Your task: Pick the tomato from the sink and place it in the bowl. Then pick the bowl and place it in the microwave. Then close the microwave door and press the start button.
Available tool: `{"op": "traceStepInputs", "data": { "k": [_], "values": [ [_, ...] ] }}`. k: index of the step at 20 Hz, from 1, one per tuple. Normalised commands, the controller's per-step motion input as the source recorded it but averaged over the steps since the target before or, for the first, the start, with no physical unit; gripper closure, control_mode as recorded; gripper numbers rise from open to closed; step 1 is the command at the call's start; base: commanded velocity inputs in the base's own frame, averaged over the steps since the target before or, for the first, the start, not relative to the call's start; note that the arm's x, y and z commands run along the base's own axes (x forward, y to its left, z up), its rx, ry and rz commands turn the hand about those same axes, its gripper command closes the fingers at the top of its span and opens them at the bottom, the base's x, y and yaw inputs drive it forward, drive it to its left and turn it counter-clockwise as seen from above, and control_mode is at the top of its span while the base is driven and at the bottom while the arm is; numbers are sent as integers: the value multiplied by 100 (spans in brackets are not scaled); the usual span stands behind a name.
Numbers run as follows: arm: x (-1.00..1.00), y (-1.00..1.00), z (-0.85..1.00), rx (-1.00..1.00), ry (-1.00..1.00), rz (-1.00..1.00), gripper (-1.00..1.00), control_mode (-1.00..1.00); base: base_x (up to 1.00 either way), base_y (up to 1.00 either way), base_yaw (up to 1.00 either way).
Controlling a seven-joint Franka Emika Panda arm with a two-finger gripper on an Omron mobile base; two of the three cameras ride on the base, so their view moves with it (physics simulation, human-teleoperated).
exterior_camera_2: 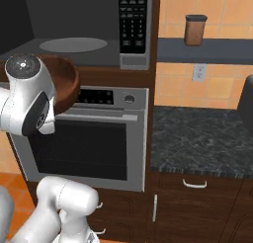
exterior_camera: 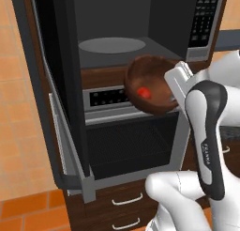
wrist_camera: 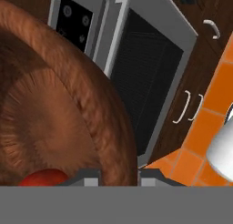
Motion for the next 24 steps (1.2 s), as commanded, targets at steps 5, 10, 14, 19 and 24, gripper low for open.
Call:
{"op": "traceStepInputs", "data": {
  "k": [5,10,14,19,24],
  "values": [
    [14,1,61,0,0,-11,100,-100,0,0,0],
    [16,21,52,0,-2,-4,100,-100,0,0,0],
    [40,30,40,0,-4,0,100,-100,0,0,0],
    [63,17,24,0,-1,0,100,-100,0,0,0],
    [67,3,8,0,-2,0,100,-100,0,0,0]
  ]
}}
